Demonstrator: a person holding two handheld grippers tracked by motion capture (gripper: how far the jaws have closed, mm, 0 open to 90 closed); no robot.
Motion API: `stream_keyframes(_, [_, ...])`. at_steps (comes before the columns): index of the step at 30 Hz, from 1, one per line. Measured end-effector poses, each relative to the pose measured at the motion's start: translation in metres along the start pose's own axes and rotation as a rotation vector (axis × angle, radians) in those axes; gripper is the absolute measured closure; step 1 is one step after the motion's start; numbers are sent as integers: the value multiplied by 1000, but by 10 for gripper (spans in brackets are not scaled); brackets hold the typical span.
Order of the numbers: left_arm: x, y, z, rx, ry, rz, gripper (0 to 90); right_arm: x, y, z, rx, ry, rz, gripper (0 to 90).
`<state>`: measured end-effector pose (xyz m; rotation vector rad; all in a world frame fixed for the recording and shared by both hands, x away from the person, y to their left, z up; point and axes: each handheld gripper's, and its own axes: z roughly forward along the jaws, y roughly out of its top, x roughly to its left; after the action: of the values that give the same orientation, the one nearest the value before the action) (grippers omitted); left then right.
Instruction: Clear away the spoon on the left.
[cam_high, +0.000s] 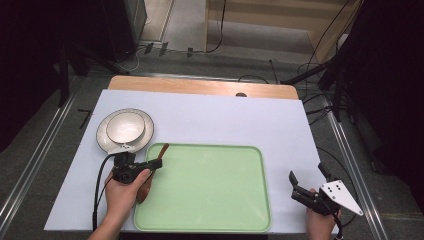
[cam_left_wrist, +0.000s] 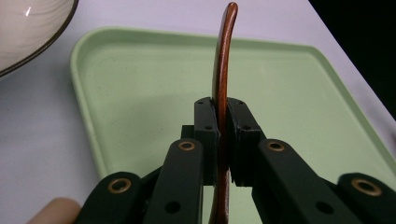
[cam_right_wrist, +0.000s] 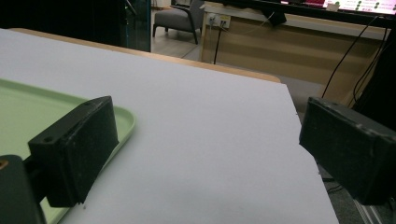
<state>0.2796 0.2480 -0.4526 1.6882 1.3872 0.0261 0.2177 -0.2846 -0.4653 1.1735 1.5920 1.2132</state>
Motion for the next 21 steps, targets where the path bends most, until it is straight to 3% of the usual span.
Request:
stream_keyframes(7, [3, 0, 1, -5, 8, -9, 705, 0, 0, 0, -2, -1, -8, 51])
stream_keyframes(13, [2, 0, -3, -32, 10, 6, 693, 0, 0, 0, 0, -1, -6, 51])
stream_keyframes(17, [0, 2, -7, -56, -9, 32, 636, 0, 0, 0, 1, -1, -7, 51])
stream_keyframes(21, [-3, 3, -13, -89, -7, 72, 522, 0, 0, 0, -1, -2, -8, 51])
